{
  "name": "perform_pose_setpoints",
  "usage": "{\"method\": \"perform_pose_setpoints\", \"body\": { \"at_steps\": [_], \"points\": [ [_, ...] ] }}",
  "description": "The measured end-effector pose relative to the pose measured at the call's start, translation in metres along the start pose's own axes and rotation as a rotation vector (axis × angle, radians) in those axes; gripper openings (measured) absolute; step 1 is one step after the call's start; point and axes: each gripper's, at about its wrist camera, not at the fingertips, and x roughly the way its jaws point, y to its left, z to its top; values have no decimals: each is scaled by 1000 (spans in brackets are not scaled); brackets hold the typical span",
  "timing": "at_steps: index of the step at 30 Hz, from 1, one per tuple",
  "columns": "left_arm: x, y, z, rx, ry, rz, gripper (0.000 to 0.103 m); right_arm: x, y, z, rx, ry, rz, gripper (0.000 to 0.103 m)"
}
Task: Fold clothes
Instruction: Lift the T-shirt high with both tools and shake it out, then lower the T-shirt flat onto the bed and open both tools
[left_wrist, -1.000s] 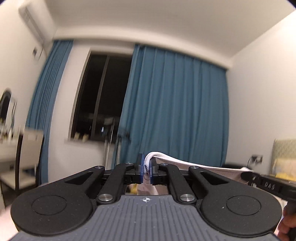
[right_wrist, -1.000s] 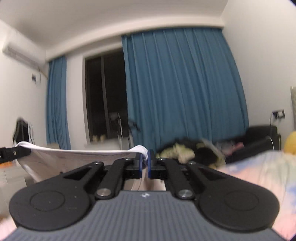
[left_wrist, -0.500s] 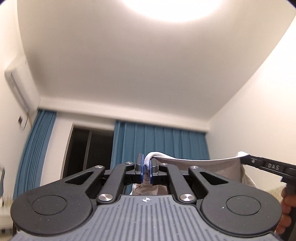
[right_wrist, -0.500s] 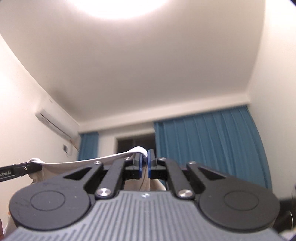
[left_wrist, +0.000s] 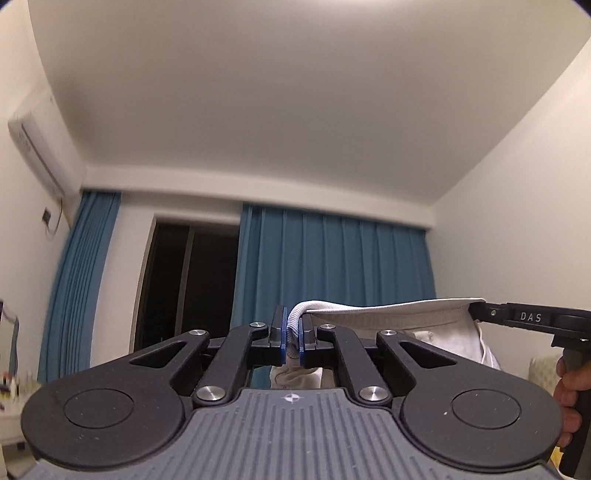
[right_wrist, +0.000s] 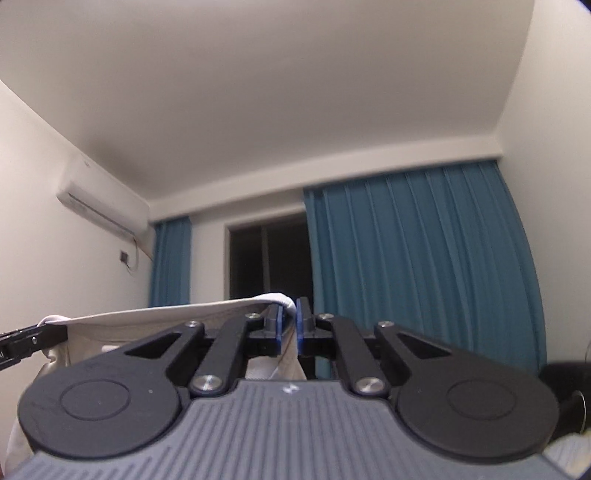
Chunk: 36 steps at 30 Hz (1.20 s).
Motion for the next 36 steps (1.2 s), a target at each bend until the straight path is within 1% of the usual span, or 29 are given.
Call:
{"method": "perform_pose_setpoints", "body": {
  "at_steps": [4, 7, 10, 13, 16, 19, 22, 23, 24, 26, 27, 28, 29, 30, 31, 32, 33, 34, 35, 36],
  "points": [
    [53, 2, -82, 10, 133, 17, 7, 40, -28, -77, 10, 105, -43, 9],
    [100, 12, -143, -14, 234, 27, 7, 81, -51, -136, 30, 194, -79, 10],
    [154, 31, -210, -71, 339, 39, 8, 128, -73, -208, 32, 281, -123, 11],
    [212, 49, -276, -101, 435, 48, 8, 172, -101, -287, 34, 373, -173, 11],
    [263, 53, -376, -127, 567, 61, 8, 214, -133, -368, 48, 474, -211, 10],
    [303, 63, -458, -112, 661, 65, 8, 254, -162, -452, 54, 582, -241, 10],
    [329, 68, -549, -95, 767, 63, 8, 280, -189, -527, 66, 686, -261, 10],
    [337, 71, -569, -97, 802, 61, 8, 285, -197, -551, 74, 720, -264, 10],
    [346, 83, -574, -106, 841, 60, 8, 291, -201, -573, 84, 755, -264, 10],
    [366, 96, -603, -117, 903, 48, 8, 299, -206, -607, 98, 816, -266, 10],
    [381, 113, -619, -121, 927, 41, 9, 302, -209, -623, 104, 846, -267, 10],
    [381, 115, -630, -133, 946, 42, 11, 305, -212, -639, 111, 875, -268, 10],
    [374, 127, -643, -154, 963, 44, 11, 307, -214, -651, 116, 892, -269, 10],
    [370, 132, -647, -170, 963, 42, 11, 307, -214, -654, 117, 894, -270, 11],
    [365, 136, -650, -184, 963, 39, 14, 307, -214, -657, 118, 896, -271, 11],
    [361, 140, -653, -184, 959, 37, 19, 307, -214, -660, 119, 898, -271, 15],
    [360, 140, -649, -182, 957, 41, 34, 307, -214, -662, 118, 900, -274, 26],
    [358, 140, -646, -180, 954, 44, 56, 306, -214, -658, 115, 899, -280, 32],
    [357, 141, -643, -179, 943, 46, 65, 303, -214, -653, 119, 898, -277, 41],
    [351, 137, -633, -174, 923, 38, 71, 300, -213, -647, 124, 897, -274, 45]
  ]
}}
